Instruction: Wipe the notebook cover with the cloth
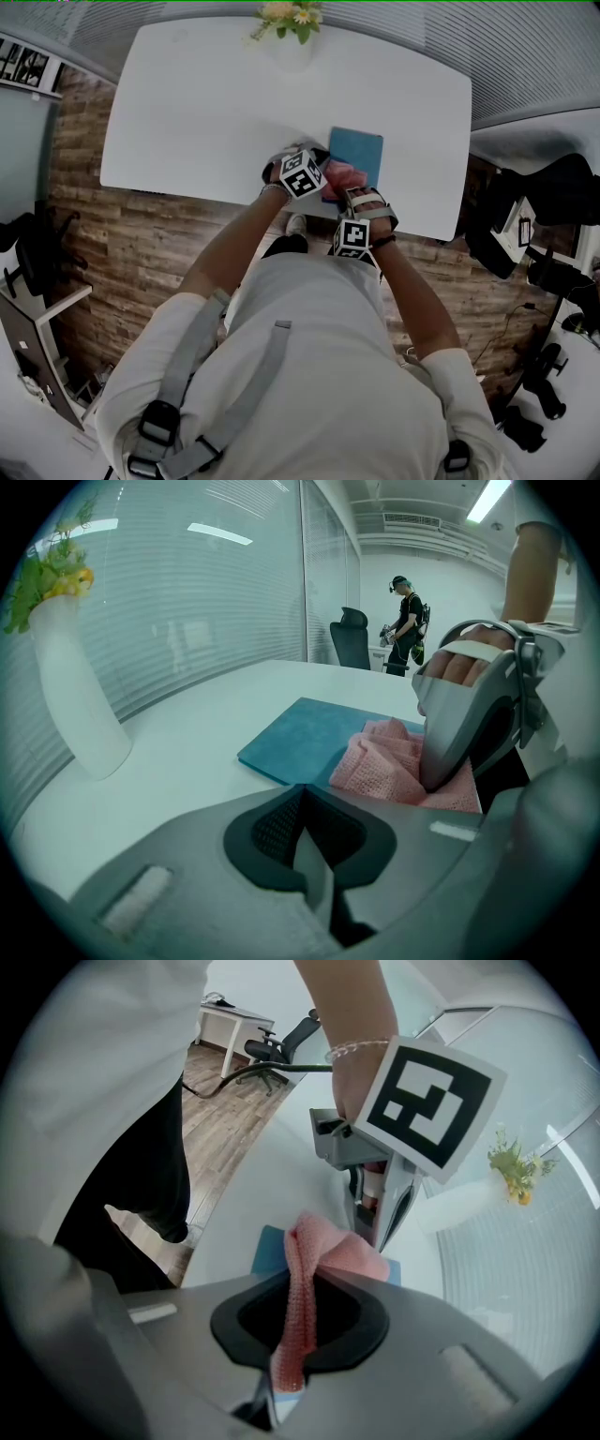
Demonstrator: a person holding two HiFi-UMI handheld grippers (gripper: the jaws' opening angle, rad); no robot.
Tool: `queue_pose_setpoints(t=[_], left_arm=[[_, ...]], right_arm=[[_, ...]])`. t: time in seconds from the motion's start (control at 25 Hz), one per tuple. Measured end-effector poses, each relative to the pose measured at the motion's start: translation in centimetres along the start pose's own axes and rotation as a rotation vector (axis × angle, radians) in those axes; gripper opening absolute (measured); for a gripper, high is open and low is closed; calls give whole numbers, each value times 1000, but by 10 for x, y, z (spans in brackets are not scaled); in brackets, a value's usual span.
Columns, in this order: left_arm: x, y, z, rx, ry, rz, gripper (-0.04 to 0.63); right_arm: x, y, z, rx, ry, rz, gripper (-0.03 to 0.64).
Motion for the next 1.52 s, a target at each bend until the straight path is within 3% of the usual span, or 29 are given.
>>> queue_pose_setpoints(t=[1.16, 1.32, 1.52], left_arm=[[0, 0, -1, -5, -1, 5, -2], [0, -1, 1, -8, -2, 4, -2], [1, 0, 2, -11, -1, 9, -2]], right_arm=[[2, 14, 21, 69, -43, -31, 26], [-14, -21, 35, -6, -41, -117, 27], [-43, -63, 21, -130, 39, -105, 28]])
Point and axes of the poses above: the fingertips, and each gripper's own axes: z backward along the fingers, y to its left, x out of its top, the point moved 8 cm from there along z, backward along the fingers, and after that the axes turned 14 degrees about y, right-handed, at the moved point
